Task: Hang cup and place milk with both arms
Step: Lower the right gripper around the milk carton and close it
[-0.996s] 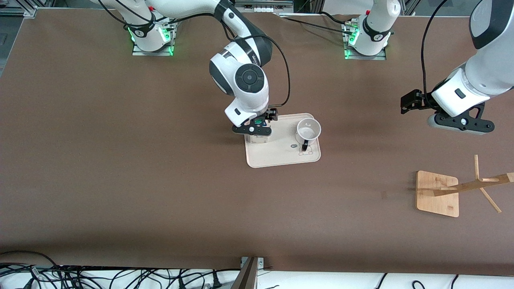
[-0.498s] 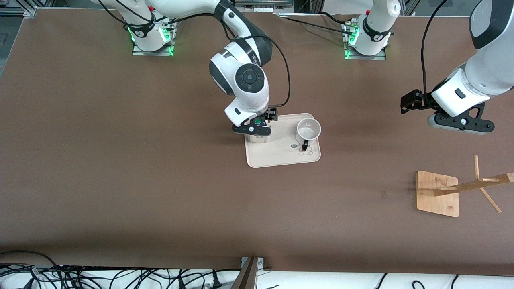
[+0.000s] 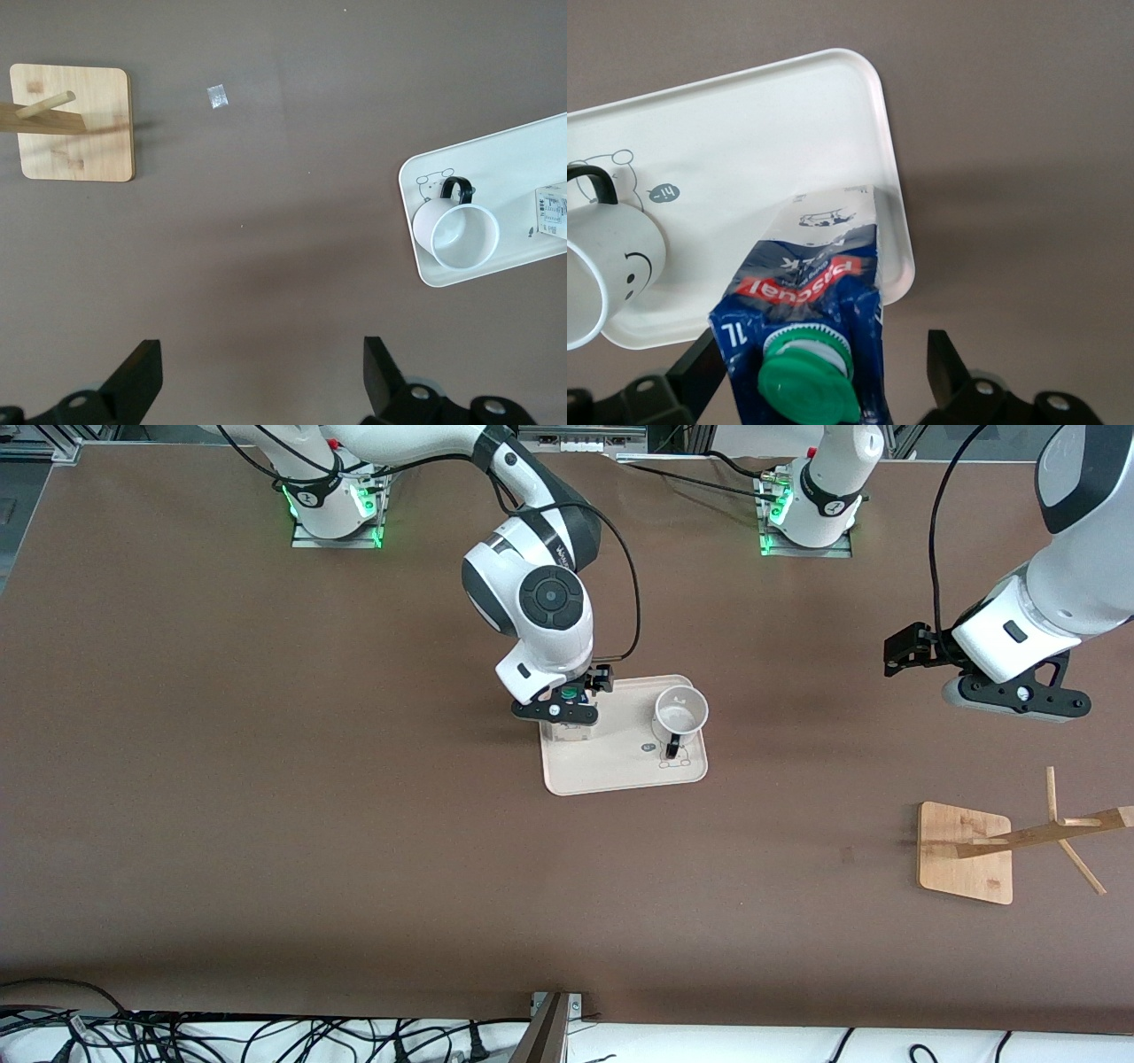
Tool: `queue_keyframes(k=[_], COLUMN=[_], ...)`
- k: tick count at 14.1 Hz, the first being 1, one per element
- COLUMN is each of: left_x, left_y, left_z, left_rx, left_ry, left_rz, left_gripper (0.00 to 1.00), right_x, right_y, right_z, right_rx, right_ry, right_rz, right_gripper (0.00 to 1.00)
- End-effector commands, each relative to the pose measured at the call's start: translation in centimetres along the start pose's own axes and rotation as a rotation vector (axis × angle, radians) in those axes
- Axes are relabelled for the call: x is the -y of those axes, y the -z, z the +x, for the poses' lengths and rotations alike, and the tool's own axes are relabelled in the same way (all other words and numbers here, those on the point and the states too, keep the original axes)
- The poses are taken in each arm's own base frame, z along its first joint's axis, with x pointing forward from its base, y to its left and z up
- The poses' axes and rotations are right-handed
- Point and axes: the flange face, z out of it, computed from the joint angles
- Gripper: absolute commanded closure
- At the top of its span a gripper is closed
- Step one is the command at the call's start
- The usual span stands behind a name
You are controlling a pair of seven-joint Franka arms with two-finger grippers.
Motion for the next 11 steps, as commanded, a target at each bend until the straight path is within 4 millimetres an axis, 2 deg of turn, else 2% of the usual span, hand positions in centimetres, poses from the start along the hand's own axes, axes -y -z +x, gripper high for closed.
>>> queue_keyframes(k=[1,11], left_x=[0.01,0.01], left_y=[0.58,0.65], left_z=[0.19,0.19], left_rx=[0.006,0.004], left_ry=[0.0,0.0], left_rz=[0.023,0.023], left_gripper=[0.0,0.0], right_x=[0.13,0.35], right_y=[-0.39,-0.41], right_z=[-0.2,-0.45], right_rx=[-0.001,0.001], right_ry=[-0.013,-0.078], right_rz=[-0.01,-0.007], right_gripper=[0.0,0.0])
